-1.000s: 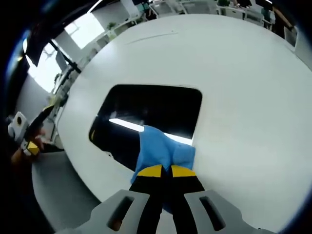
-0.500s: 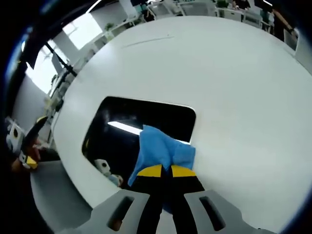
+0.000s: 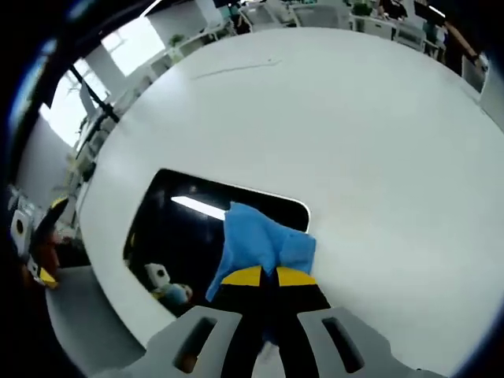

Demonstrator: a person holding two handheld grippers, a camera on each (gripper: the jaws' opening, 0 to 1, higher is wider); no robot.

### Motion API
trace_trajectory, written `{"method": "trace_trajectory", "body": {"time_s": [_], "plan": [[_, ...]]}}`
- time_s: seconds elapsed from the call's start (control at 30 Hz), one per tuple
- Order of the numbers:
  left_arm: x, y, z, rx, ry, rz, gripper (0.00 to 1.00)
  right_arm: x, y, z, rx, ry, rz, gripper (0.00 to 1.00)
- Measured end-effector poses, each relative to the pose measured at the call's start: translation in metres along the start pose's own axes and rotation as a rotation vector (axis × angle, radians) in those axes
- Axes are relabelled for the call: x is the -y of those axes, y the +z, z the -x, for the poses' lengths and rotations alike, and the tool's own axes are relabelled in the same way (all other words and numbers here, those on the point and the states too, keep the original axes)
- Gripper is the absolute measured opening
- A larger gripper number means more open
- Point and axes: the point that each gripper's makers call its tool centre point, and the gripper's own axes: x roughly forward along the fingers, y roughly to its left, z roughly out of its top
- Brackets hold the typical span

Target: Wipe the mirror surface with the cleaning cloth until all visible marks leave the cleaned area.

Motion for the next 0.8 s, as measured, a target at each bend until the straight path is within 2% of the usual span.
{"method": "trace_trajectory", "body": {"time_s": [0.47,0.8], "plan": [[0.003,-0.001,0.0,-0.001,-0.014,-0.005,0.99,-0.003,0.01,0.009,0.002,-0.022,-0.003,0.0],[0.003,0.0,0.0,0.005,-0.011,0.005,0.99,0.006,0.025,-0.001,0.001,-0.031,0.009,0.0]]}}
